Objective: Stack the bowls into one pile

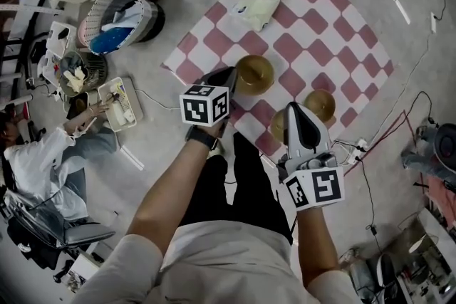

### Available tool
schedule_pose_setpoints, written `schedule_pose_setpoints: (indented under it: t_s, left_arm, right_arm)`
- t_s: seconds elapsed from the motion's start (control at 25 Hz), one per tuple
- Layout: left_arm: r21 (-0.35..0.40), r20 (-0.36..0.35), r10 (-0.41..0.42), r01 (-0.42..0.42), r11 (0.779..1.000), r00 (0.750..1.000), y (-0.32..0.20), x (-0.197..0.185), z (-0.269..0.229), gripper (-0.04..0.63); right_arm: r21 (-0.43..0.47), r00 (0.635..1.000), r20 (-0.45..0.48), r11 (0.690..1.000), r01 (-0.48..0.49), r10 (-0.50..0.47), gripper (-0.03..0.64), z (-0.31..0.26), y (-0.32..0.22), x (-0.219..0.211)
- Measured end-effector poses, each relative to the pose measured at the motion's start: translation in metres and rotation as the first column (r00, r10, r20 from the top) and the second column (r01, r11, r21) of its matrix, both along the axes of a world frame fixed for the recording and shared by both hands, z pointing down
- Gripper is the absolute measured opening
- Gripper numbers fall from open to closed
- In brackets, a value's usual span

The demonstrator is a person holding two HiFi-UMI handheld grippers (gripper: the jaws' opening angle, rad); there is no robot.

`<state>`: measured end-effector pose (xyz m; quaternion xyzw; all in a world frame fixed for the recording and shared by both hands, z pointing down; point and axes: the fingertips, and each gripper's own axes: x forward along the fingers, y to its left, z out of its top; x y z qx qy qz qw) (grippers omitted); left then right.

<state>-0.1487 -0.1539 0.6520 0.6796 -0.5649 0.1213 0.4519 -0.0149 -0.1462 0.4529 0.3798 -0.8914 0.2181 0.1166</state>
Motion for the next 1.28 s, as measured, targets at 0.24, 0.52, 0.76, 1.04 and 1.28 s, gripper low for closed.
schedule_pose_setpoints:
  t_s: [0.24,0.52,0.76,1.04,1.28]
  left_arm:
    - [0.027,-0.030,0.051,-0.050,0.998,0.998,0.013,0.020,-0.028,0.012]
    - [0.057,-0.067,0.133,-0.129,0.990,0.989,0.030,0.053,-0.057,0.012]
    - [0.065,-0.088,0.198,-0.192,0.979,0.976,0.046,0.082,-0.067,0.012]
    - [0.051,-0.108,0.270,-0.266,0.963,0.957,0.062,0.116,-0.059,0.012]
    - [0.026,-0.128,0.318,-0.318,0.948,0.939,0.072,0.143,-0.043,0.012]
  right_arm:
    - [0.032,0.998,0.006,0.998,-0.058,0.057,0.009,-0.019,0.004,0.017]
    - [0.063,0.993,0.007,0.991,-0.115,0.115,0.009,-0.040,0.018,0.035]
    - [0.081,0.989,0.015,0.986,-0.149,0.148,0.009,-0.050,0.032,0.047]
    - [0.083,0.981,0.016,0.978,-0.193,0.193,0.009,-0.049,0.048,0.067]
    - [0.071,0.972,0.001,0.970,-0.235,0.235,0.009,-0.042,0.057,0.089]
